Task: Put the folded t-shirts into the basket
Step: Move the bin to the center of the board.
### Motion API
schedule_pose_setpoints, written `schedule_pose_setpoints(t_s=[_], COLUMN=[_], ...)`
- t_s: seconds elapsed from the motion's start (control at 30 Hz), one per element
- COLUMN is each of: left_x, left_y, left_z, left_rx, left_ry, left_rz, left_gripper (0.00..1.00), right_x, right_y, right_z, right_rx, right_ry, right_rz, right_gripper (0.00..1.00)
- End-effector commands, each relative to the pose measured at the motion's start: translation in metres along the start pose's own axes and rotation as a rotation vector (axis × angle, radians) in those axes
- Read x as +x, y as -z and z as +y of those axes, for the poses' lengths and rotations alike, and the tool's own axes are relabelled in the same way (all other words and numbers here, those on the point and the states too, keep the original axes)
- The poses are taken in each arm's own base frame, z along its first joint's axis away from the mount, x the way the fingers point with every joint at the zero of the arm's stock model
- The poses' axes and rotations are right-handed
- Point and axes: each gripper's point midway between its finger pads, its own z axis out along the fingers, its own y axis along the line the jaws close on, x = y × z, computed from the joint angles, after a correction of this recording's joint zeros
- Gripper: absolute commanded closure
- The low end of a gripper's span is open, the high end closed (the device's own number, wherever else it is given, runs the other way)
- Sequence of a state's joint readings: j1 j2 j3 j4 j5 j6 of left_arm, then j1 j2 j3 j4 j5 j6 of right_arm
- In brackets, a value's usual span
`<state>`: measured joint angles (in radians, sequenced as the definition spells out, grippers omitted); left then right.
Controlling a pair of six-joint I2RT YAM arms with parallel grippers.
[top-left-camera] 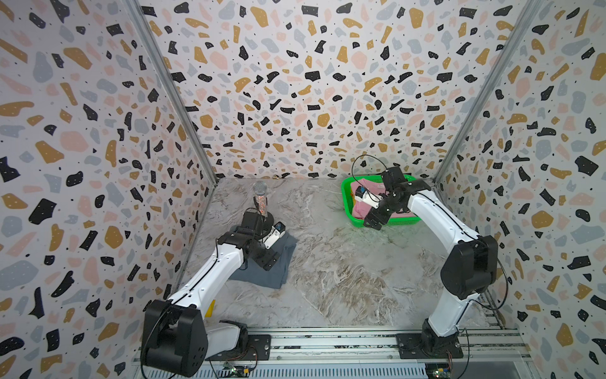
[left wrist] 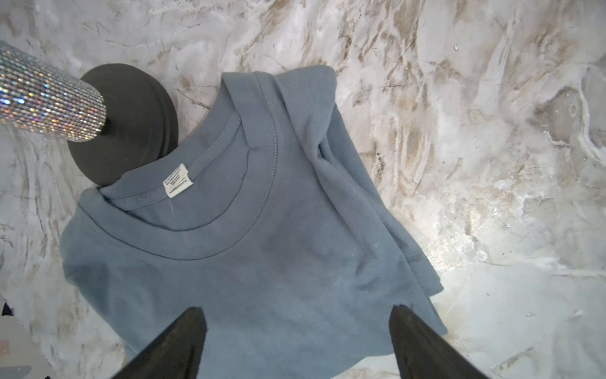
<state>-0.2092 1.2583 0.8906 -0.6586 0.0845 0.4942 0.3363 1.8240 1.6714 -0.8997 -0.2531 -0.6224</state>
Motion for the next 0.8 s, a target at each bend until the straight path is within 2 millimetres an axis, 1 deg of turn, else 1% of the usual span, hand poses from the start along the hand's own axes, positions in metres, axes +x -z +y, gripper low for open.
schedule_pose_setpoints(t_s=[0.0, 0.17, 0.3, 0.4, 0.53, 0.63, 0.77], left_x=[-0.003, 0.002, 0.003, 0.004, 0.006, 0.009, 0.012], left_y=[0.003, 0.001, 0.0, -0.001, -0.003, -0.005, -0.006], left_z=[0.004, 0.003, 0.002, 0.002, 0.003, 0.005, 0.009], left_rx=[-0.024, -0.024, -0.022, -0.022, -0.025, -0.03, -0.032], left_ry=[0.013, 0.015, 0.016, 0.02, 0.024, 0.03, 0.053], left_rz=[-0.031, -0.02, -0.017, -0.01, -0.008, 0.0, 0.008], left_gripper=[0.1, 0.1, 0.1, 0.1, 0.1, 0.1, 0.1], right_x=[-0.008, -0.023, -0.031, -0.035, -0.041, -0.046, -0.056], right_y=[-0.024, -0.059, -0.077, -0.086, -0.092, -0.1, -0.108], right_z=[-0.006, -0.001, 0.004, 0.005, 0.014, 0.025, 0.043], right_rx=[-0.01, -0.04, -0.025, -0.013, -0.03, -0.046, -0.051], right_ry=[-0.016, 0.007, 0.078, 0.123, 0.154, 0.171, 0.207], right_rz=[0.013, 0.042, 0.078, 0.096, 0.093, 0.09, 0.093], right_gripper=[0.09, 0.14, 0.19, 0.31, 0.44, 0.52, 0.57])
